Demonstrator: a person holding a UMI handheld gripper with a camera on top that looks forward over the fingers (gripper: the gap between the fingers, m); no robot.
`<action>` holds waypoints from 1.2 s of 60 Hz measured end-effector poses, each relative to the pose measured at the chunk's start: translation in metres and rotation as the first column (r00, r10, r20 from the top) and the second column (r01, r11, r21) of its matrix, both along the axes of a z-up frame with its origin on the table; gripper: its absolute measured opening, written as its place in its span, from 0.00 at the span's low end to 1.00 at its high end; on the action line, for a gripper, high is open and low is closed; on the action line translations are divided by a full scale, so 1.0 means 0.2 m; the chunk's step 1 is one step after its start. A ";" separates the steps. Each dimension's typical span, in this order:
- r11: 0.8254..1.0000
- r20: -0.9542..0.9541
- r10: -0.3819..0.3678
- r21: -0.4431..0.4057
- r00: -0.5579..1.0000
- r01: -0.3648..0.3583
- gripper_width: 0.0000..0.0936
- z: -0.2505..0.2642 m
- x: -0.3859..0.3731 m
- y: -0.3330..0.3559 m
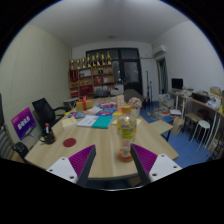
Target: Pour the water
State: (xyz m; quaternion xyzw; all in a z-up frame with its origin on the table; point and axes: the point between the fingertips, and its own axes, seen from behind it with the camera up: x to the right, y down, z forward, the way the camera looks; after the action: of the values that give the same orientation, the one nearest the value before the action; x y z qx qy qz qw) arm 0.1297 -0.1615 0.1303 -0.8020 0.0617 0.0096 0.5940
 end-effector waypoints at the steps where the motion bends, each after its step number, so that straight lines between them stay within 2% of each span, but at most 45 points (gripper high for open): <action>1: 1.000 0.009 0.001 0.012 1.000 -0.001 0.81 -0.03 0.13 0.02; 10: 0.996 0.048 -0.037 0.087 0.998 0.033 0.81 -0.21 0.33 0.39; 18: 0.986 0.057 -0.066 0.158 0.996 0.056 0.81 -0.27 0.38 0.64; 20: 0.985 0.062 -0.074 0.162 0.995 0.063 0.84 -0.29 0.40 0.67; 24: 0.982 0.069 -0.132 0.147 0.989 0.121 0.49 -0.34 0.43 0.73; 30: 0.961 0.052 -0.210 0.194 0.976 0.197 0.45 -0.33 0.41 0.80; 35: 0.965 0.050 -0.224 0.150 0.973 0.214 0.39 -0.36 0.38 0.81; 37: 0.974 0.052 -0.203 0.117 0.978 0.196 0.36 -0.36 0.35 0.81; 41: 0.988 0.118 -0.146 0.058 0.982 0.140 0.35 -0.28 0.31 0.81; 47: 0.996 0.379 -0.089 0.030 0.921 0.084 0.35 -0.01 0.16 0.84; 52: 1.000 0.602 -0.028 0.015 0.798 0.024 0.35 0.20 -0.11 0.95; 56: 0.999 0.771 0.048 -0.034 0.634 -0.034 0.35 0.40 -0.26 1.00; 61: 0.993 0.914 0.113 -0.095 0.389 -0.064 0.35 0.40 -0.58 1.18; 64: 0.987 0.955 0.156 -0.139 0.253 -0.081 0.35 0.38 -0.75 1.27; 68: 0.970 0.973 0.227 -0.222 0.032 -0.102 0.35 0.42 -0.86 1.35; 72: 0.955 0.950 0.250 -0.274 -0.189 -0.111 0.36 0.37 -1.02 1.42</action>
State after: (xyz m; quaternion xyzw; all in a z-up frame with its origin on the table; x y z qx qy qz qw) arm -0.0740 0.1225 0.2045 -0.5529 -0.5244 -0.5201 0.3857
